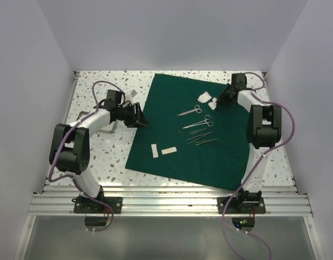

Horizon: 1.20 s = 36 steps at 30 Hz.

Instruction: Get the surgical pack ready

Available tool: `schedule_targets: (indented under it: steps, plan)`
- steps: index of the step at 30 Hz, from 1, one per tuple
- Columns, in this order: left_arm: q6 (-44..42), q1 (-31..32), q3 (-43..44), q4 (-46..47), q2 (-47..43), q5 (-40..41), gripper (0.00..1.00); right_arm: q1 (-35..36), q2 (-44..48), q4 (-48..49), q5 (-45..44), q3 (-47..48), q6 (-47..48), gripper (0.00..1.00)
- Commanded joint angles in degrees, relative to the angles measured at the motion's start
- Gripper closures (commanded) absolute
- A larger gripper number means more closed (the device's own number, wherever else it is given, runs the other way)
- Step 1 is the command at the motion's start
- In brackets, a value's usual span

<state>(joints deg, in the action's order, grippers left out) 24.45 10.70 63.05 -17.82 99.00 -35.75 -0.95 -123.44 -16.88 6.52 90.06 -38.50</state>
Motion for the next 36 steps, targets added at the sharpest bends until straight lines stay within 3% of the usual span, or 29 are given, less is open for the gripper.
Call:
schedule_targets:
  steps: [1, 13, 22, 36]
  plan:
    - [0.16, 0.20, 0.06, 1.74, 0.23, -1.78, 0.51, 2.27, 5.40, -0.43, -0.99, 4.68, 1.50, 1.00]
    - [0.07, 0.29, -0.38, 1.83, -0.04, -1.78, 0.51, 6.66, 0.57, -1.31, 3.32, 15.58, -0.78, 1.00]
    - [-0.63, 0.29, -0.38, 0.86, 0.14, -1.34, 0.51, 6.14, -6.63, -2.45, 8.15, 20.76, -0.88, 1.00]
    - [-1.16, 0.29, 1.64, 0.33, 2.25, -1.52, 0.51, 3.06, -9.98, -3.86, 11.14, 21.82, -0.17, 1.00]
